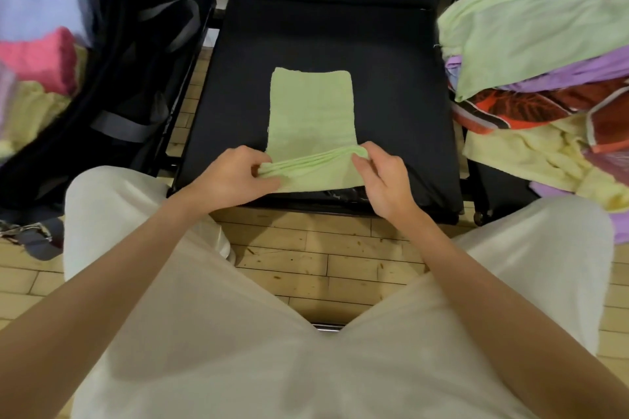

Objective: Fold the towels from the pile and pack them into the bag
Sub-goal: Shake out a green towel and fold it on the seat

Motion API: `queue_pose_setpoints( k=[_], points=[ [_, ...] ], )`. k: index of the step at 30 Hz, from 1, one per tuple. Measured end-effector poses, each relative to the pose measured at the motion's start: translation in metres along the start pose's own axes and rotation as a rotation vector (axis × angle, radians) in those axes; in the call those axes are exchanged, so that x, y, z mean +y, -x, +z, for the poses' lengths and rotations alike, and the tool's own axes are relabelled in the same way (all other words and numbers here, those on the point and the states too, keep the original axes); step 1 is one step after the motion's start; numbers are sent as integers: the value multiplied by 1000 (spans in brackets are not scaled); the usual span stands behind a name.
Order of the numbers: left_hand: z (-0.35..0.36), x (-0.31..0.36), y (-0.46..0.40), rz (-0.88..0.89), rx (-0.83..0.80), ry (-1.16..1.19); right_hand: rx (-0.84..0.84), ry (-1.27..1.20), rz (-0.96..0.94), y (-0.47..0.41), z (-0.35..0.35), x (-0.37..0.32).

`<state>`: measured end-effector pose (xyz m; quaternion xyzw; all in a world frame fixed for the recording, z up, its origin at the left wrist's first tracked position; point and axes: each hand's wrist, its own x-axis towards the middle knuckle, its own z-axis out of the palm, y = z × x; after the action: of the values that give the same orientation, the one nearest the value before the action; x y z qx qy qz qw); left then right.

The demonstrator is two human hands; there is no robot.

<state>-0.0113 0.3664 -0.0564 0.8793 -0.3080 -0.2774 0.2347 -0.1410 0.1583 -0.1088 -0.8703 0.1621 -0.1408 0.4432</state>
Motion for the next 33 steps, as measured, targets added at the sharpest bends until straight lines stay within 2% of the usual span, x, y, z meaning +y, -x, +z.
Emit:
queue_pose_setpoints(
  k=[4, 8, 13, 18, 24, 26, 28, 30, 31, 33],
  points=[
    [-1, 12, -8, -86, 145, 386, 116, -99, 55, -7, 0, -4],
    [7, 14, -34, -162, 338, 503, 144, 30, 113, -23, 6, 3],
    [18, 1, -65, -227, 429, 462, 118, 136, 181, -43, 7, 19],
    [28, -6, -77, -206, 500, 307, 88, 222, 205, -58, 12, 25],
    [28, -14, -79, -171, 455, 102, -40, 406, 249, -77, 12, 24],
    [26, -17, -74, -65, 477, -108, -66, 444, 259, -80, 10, 19],
    [21, -18, -67, 134, 453, -234, -65, 544, 200, -79, 7, 12],
    [18, -17, -58, 313, 336, -252, -112, 555, 97, -72, 0, 4],
    [17, -16, -54, 348, 250, -260, -181, 541, 43, -68, -4, 0],
    [17, -16, -47, 303, 73, -283, -404, 543, 3, -58, -10, -7]
  ],
)
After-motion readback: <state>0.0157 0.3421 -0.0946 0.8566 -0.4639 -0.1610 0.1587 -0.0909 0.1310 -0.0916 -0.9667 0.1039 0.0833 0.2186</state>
